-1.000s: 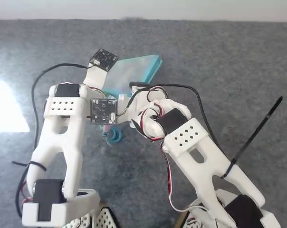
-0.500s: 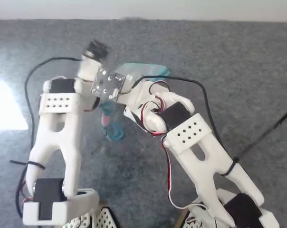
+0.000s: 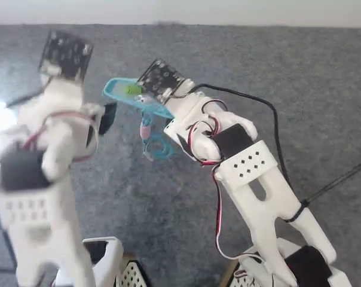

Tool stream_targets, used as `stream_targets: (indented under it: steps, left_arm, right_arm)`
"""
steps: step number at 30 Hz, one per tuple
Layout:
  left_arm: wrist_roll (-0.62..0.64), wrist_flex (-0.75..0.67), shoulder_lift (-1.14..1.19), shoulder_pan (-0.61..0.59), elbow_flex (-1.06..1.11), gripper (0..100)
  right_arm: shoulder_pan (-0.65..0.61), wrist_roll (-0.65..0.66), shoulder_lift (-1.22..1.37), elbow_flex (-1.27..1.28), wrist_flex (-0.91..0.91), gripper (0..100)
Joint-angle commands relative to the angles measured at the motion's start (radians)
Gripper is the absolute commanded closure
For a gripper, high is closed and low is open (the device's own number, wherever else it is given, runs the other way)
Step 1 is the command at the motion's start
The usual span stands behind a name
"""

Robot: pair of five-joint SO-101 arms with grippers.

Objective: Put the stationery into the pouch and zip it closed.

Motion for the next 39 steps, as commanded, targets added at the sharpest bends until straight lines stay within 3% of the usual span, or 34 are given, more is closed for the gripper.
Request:
stream_targets:
  steps: [1, 4, 10, 17, 26, 29, 33, 39]
  left_arm:
    - [0.012, 0.066, -0.117, 0.029, 0.042, 73]
    - [0.015, 0.014, -0.155, 0.092, 0.228, 74]
    - [0.130, -0.281, -0.195, 0.239, 0.581, 84]
    - [0.227, -0.433, -0.198, 0.391, 0.737, 74]
    - [0.261, -0.614, -0.195, 0.377, 0.837, 75]
    - [0.261, -0.649, -0.195, 0.377, 0.851, 82]
    - [0.261, -0.686, -0.199, 0.377, 0.852, 99]
    - [0.261, -0.683, -0.201, 0.321, 0.845, 99]
  right_arm:
    - [0.033, -0.068, -0.013, -0.008, 0.001, 99.1]
    - [0.022, -0.084, -0.015, -0.012, 0.005, 99.1]
    - [0.015, -0.081, -0.084, 0.005, 0.035, 99.1]
    - [0.016, -0.083, -0.143, 0.069, 0.033, 99.1]
    - [0.012, -0.084, -0.148, 0.074, 0.054, 99.1]
    - [0.010, -0.084, -0.148, 0.074, 0.062, 99.1]
    - [0.012, -0.084, -0.148, 0.075, 0.064, 99.1]
    - [0.018, -0.084, -0.139, 0.077, 0.064, 99.1]
